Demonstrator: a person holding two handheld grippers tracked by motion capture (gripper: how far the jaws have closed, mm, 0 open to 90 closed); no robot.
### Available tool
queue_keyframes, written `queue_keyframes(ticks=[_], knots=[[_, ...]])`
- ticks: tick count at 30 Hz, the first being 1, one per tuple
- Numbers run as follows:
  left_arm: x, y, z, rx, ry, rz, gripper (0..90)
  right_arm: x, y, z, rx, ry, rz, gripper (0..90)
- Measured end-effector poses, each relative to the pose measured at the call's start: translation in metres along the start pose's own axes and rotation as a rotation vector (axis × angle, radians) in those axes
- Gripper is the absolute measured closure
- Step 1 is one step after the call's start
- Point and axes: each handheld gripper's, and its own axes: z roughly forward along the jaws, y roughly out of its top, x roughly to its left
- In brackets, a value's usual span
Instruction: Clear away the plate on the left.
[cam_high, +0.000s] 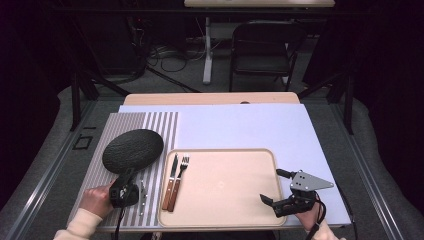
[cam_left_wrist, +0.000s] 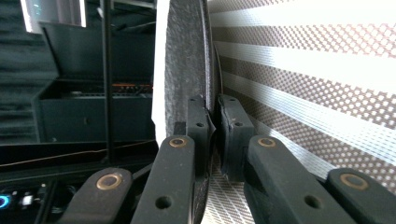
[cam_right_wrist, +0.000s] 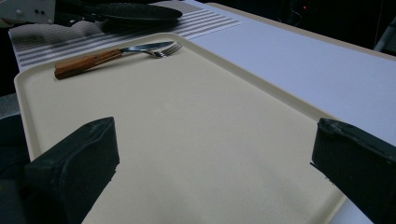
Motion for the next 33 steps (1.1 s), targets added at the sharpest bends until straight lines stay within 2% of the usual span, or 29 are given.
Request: queue_keyframes(ticks=[10,17,21,27,33], knots=[[0.010,0.001,-0.007,-0.006,0.045,-0.006,83.1,0.000,0.000,0.000,-0.002,-0.005,0.001,0.0],[0.022,0.006,-0.019,-0.018,0.084,0.000,82.8,-0.001,0.000,0.000,-0.002,-0.008,0.002,0.0],[0.027,0.010,-0.025,-0.037,0.110,0.004,82.0,-0.001,0.000,0.000,-0.003,-0.009,0.011,0.0],[0.034,0.017,-0.034,-0.062,0.126,0.020,81.6,-0.002,0.000,-0.001,-0.004,-0.017,0.015,0.0],[0.036,0.026,-0.039,-0.102,0.143,0.015,81.3,-0.002,0.000,-0.001,-0.005,-0.023,0.014,0.0]])
